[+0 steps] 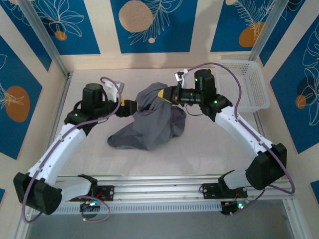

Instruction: Fold the inside-out t-shirt

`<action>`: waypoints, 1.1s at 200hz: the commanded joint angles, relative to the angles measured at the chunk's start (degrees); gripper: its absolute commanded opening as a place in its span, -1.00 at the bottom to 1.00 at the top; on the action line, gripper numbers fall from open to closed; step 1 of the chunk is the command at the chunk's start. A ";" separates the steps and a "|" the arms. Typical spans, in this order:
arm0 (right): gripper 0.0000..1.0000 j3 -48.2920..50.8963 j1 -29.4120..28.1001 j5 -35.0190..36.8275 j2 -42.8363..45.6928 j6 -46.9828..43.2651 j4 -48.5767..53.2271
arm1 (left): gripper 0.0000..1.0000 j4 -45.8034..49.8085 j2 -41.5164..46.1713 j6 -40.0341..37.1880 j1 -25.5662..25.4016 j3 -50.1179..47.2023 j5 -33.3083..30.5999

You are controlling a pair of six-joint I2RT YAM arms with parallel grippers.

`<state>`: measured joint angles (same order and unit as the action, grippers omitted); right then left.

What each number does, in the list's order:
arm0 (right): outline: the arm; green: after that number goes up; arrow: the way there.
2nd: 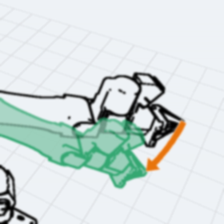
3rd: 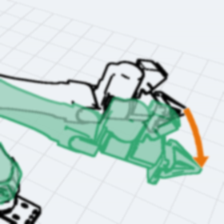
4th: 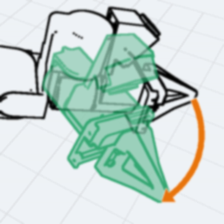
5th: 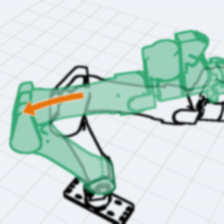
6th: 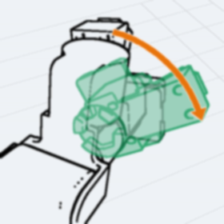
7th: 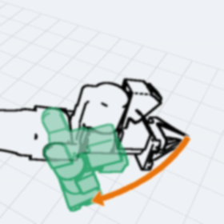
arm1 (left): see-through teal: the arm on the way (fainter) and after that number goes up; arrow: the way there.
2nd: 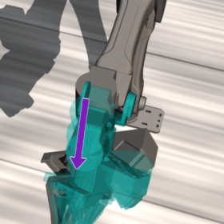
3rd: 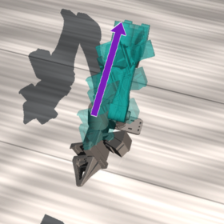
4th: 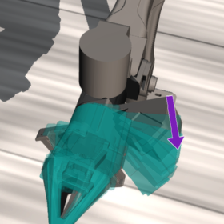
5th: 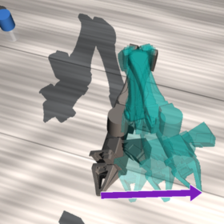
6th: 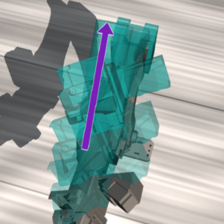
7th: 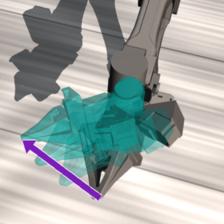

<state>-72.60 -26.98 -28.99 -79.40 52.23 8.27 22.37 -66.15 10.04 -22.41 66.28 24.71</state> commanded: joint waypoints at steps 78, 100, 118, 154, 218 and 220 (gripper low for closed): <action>-1.00 -6.83 -3.36 -4.90 -2.24 -4.98 5.44 | -0.26 1.08 -16.26 -6.99 -5.76 12.94 -2.44; -1.00 -6.44 -0.88 -6.68 -3.40 -5.22 6.85 | -1.00 -6.09 -17.69 0.83 -4.41 13.02 18.92; -0.94 -1.55 5.09 -4.92 -3.57 -6.29 6.45 | -1.00 -15.84 -20.01 20.60 -1.01 13.19 32.73; -0.57 7.23 12.21 -3.86 -10.09 -12.75 5.68 | -1.00 -27.52 -16.21 36.62 0.61 8.97 34.98; -0.13 17.98 6.63 10.49 12.31 -16.41 -2.63 | -1.00 -10.23 -17.17 28.96 0.75 12.09 31.21; -0.13 18.12 5.50 11.89 13.05 -17.76 -2.55 | -1.00 -10.00 -17.28 28.95 0.78 12.18 31.13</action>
<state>-55.46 -15.86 -27.44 -79.00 42.63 10.00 9.13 -82.98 38.94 -22.00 76.20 54.43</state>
